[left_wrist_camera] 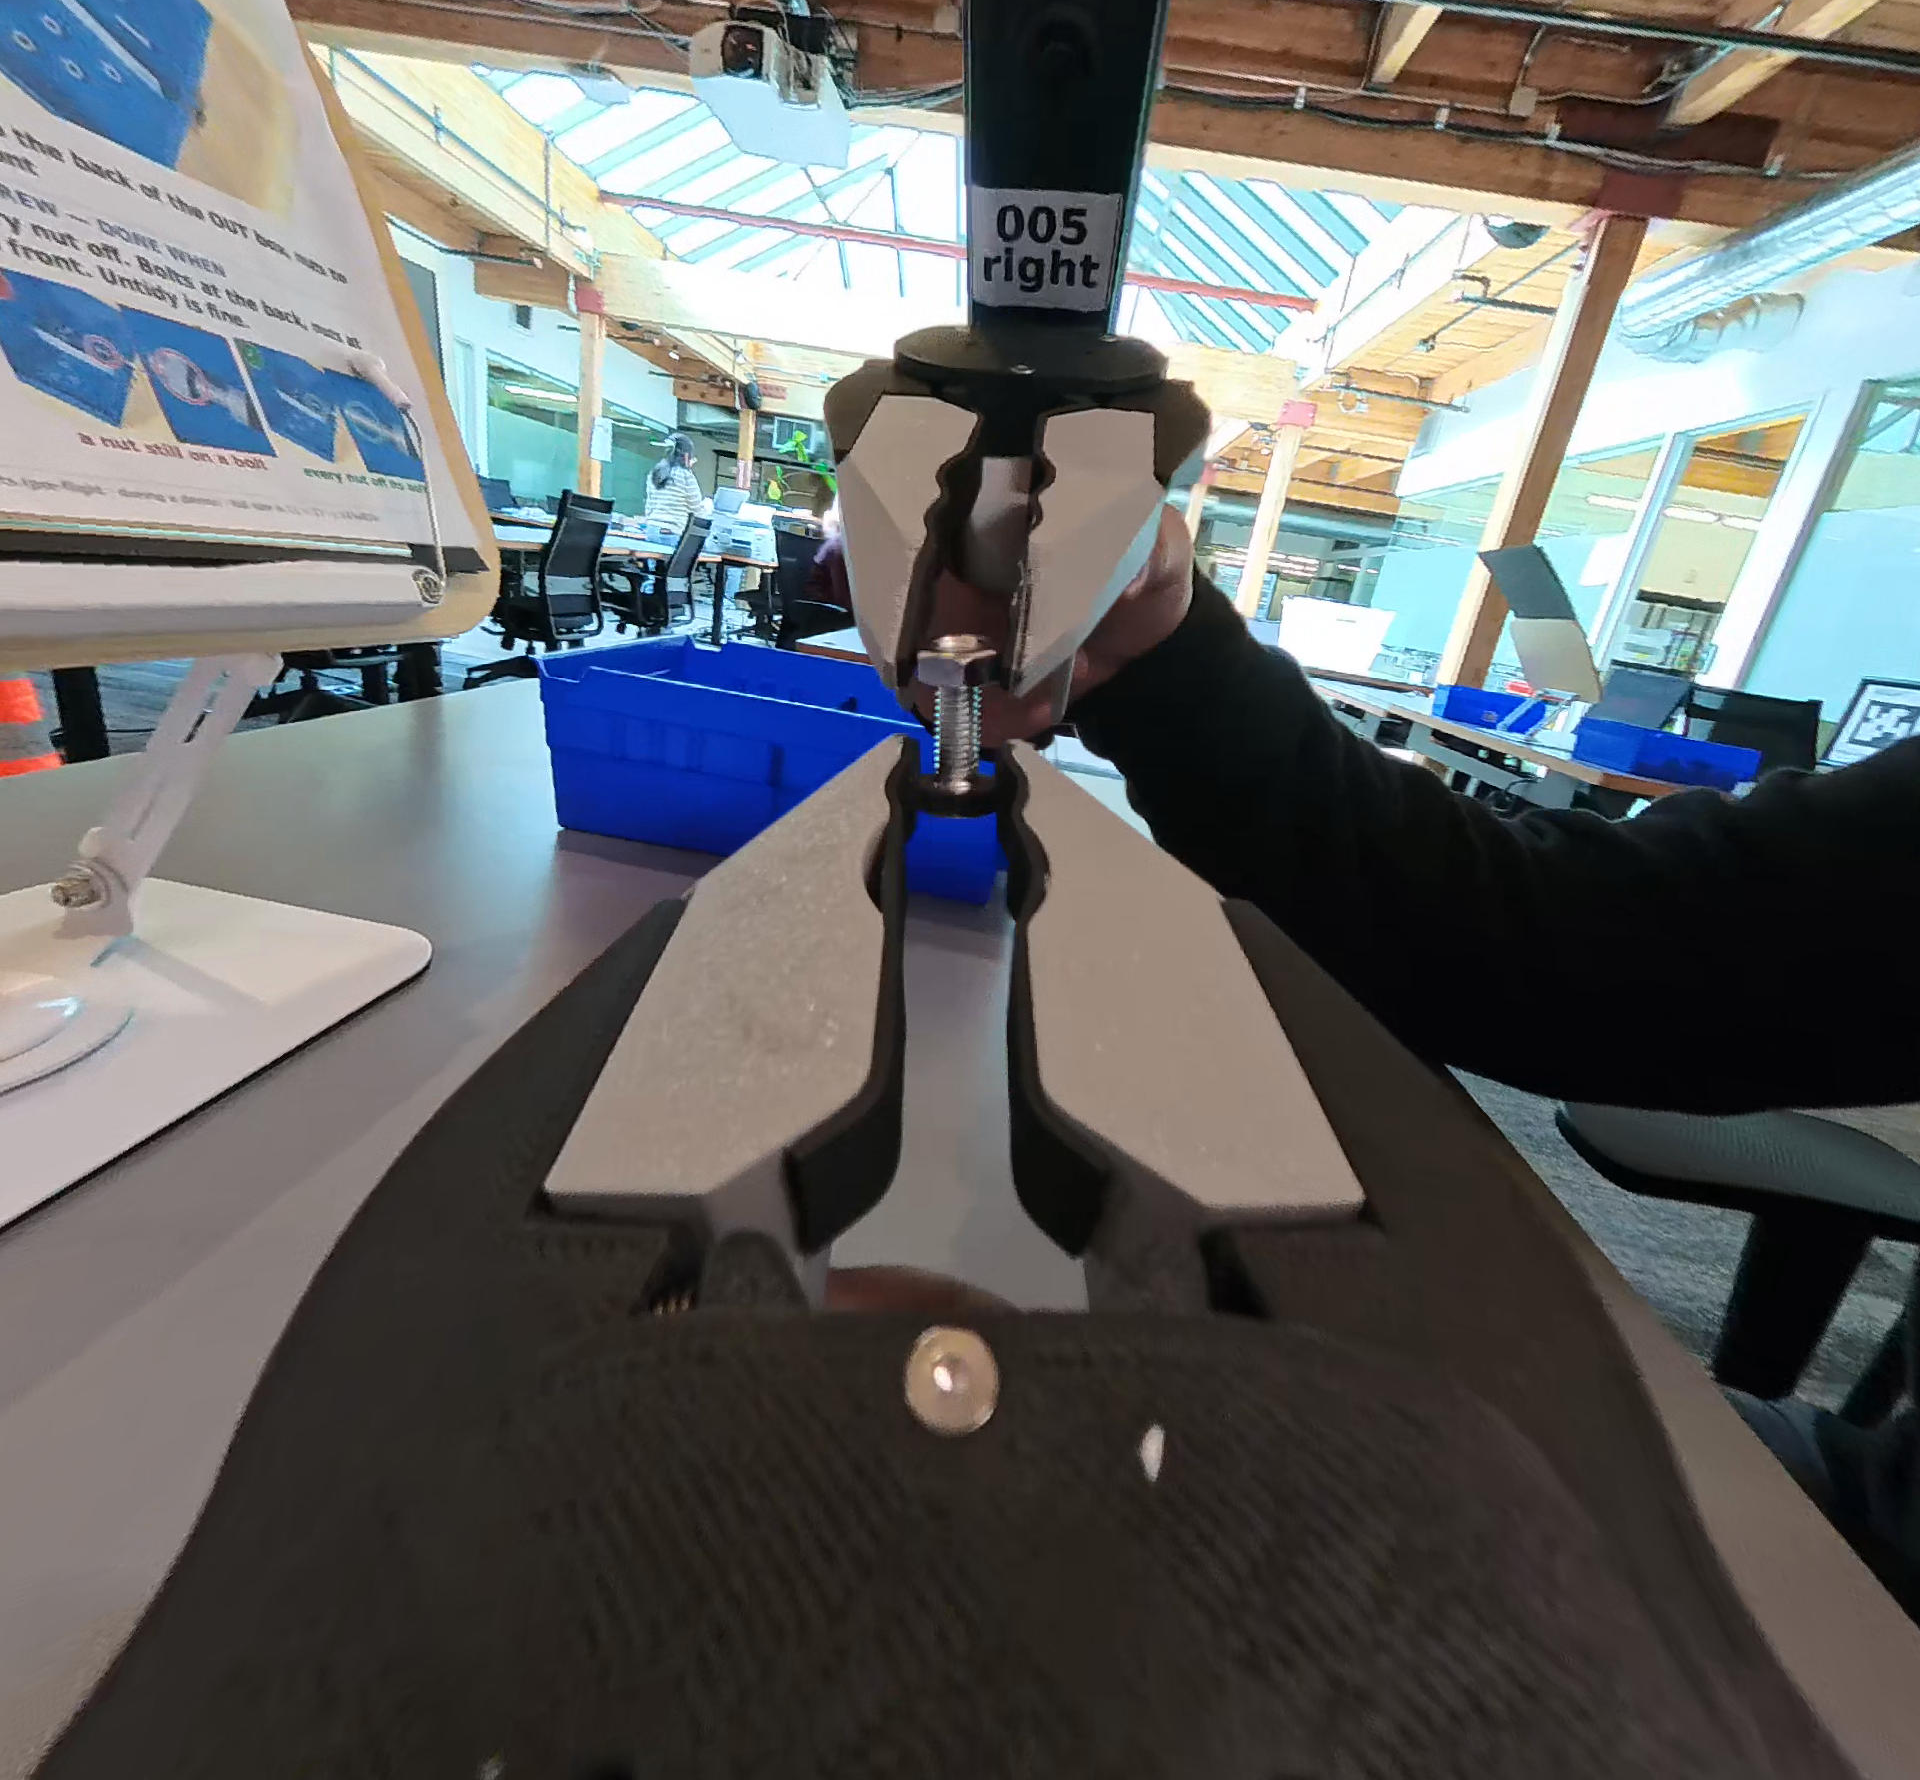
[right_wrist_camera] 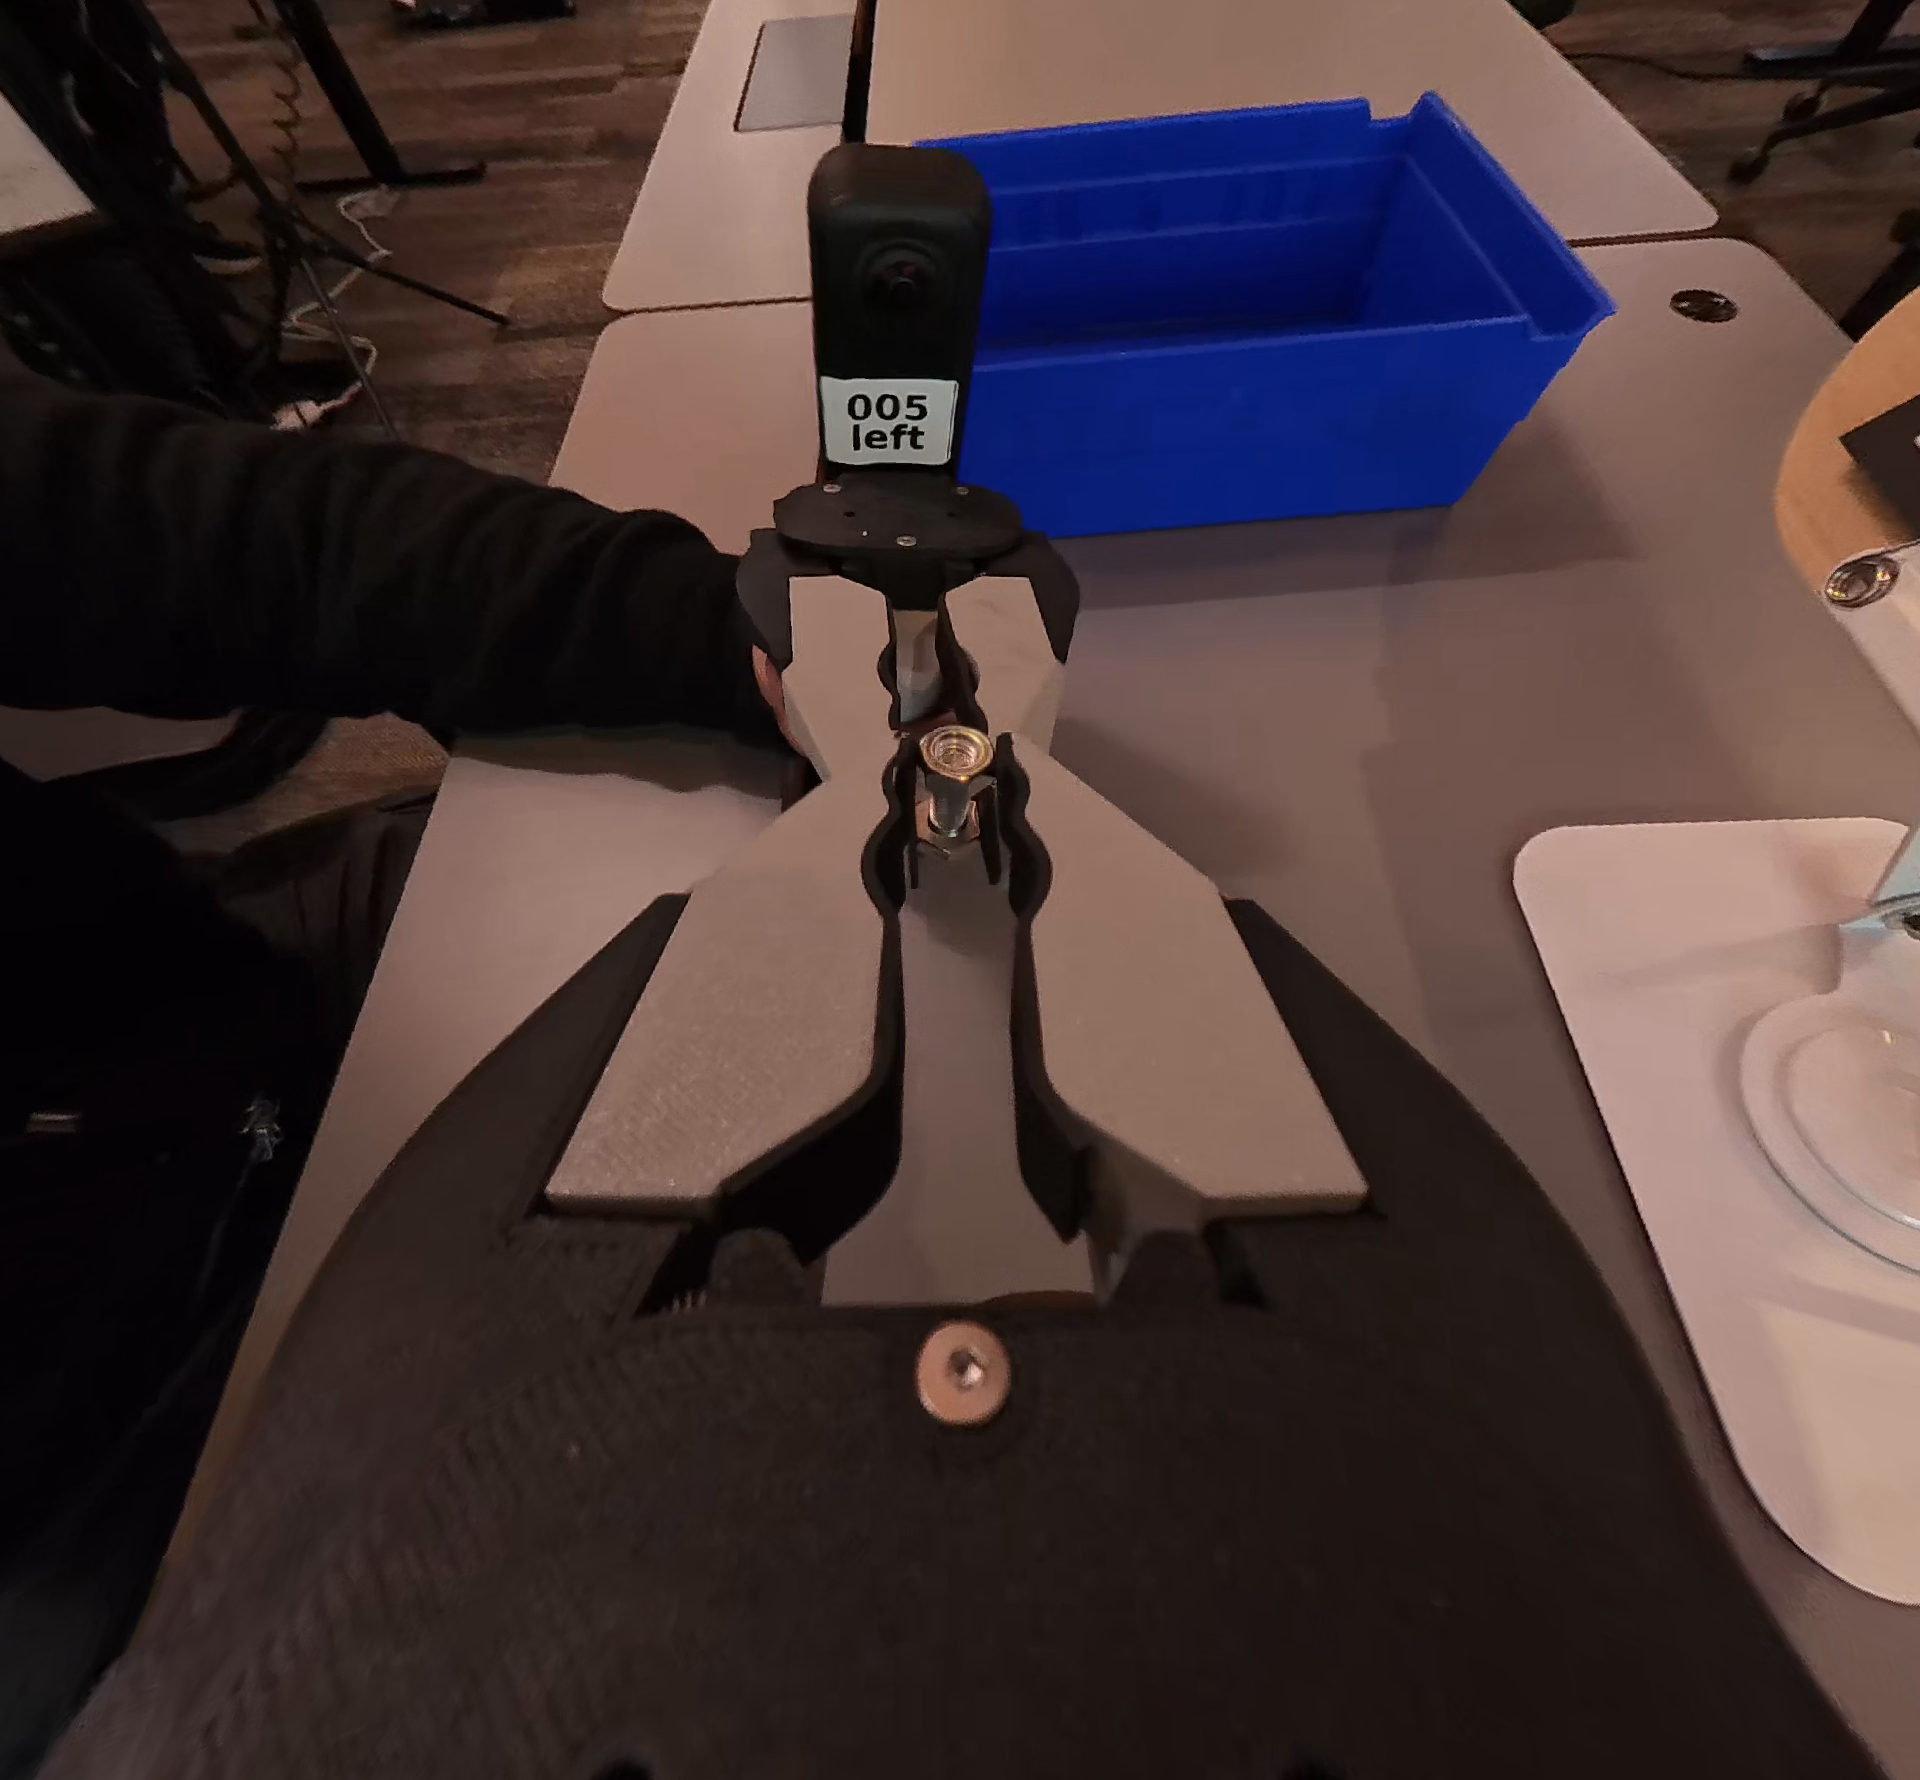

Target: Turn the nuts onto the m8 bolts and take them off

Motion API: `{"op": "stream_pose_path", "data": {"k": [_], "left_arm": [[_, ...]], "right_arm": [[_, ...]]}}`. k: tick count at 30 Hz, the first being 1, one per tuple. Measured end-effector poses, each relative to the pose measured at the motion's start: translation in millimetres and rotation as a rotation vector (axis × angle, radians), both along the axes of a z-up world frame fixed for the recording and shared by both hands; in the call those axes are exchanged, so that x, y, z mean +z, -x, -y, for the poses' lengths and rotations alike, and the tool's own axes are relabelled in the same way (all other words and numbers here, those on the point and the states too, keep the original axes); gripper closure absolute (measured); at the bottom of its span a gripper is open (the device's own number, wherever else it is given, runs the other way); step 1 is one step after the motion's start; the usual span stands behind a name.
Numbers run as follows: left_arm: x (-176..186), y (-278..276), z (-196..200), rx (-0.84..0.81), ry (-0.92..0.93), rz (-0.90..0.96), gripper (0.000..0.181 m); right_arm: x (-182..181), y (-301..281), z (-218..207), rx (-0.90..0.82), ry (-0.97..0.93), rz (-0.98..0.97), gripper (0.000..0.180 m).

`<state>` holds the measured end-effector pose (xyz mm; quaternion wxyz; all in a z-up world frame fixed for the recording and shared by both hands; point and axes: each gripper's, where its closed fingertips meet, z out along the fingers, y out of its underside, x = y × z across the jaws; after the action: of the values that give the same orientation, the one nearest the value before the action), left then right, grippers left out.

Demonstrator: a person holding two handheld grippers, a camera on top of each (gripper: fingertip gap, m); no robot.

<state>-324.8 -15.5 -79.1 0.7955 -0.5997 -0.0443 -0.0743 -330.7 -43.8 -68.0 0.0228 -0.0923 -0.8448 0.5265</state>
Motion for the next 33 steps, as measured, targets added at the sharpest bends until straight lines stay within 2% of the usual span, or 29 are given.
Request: {"op": "stream_pose_path", "data": {"k": [10,33], "left_arm": [[2,15,0,0.126,0.001,0.005,0.169],[2,15,-2,0.114,0.004,0.02,0.169]], "right_arm": [[2,14,0,-0.066,0.051,0.033,0.168],[2,13,-2,-0.045,0.08,0.053,0.168]]}}
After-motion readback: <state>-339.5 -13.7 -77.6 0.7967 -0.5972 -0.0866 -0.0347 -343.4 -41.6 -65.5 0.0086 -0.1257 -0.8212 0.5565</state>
